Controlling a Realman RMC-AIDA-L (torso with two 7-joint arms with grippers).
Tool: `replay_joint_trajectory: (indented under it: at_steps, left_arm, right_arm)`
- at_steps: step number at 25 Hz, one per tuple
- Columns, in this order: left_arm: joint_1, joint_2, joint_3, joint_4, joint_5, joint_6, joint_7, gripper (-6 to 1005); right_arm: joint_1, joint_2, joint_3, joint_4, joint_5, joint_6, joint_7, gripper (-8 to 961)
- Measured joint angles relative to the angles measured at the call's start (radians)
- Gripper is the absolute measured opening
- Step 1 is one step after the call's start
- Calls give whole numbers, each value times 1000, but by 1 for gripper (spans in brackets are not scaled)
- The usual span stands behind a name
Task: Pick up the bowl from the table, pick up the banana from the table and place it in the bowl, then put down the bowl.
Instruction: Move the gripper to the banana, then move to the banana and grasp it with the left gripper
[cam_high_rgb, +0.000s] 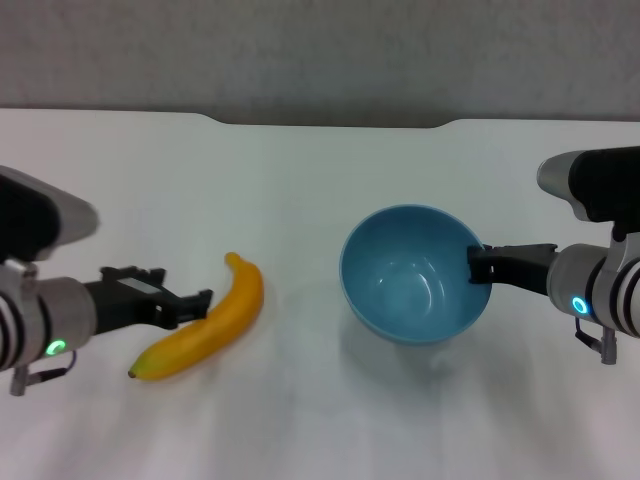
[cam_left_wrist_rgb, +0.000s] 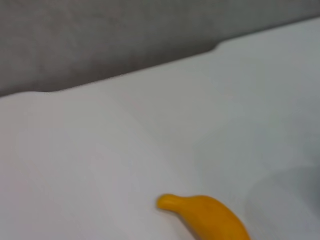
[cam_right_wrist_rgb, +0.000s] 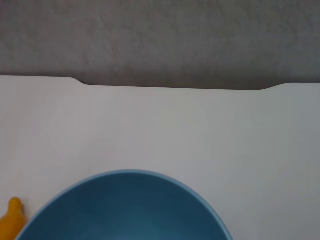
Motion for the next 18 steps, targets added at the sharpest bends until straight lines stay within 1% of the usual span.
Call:
replay_joint_trajectory:
  at_steps: [4,13,18]
  left_arm:
    - [-42,0,31,59,-1,0,16,859]
    - [-73,-2,103,88,-1,13,79,870]
    - [-127,-2,124,161,0,47,80,889]
  right_arm:
    - [1,0,0,0,0,-3,0,38]
    - [2,0,-2,0,3,-3,0,38]
    - [2,0,-5,5,4,-3,0,38]
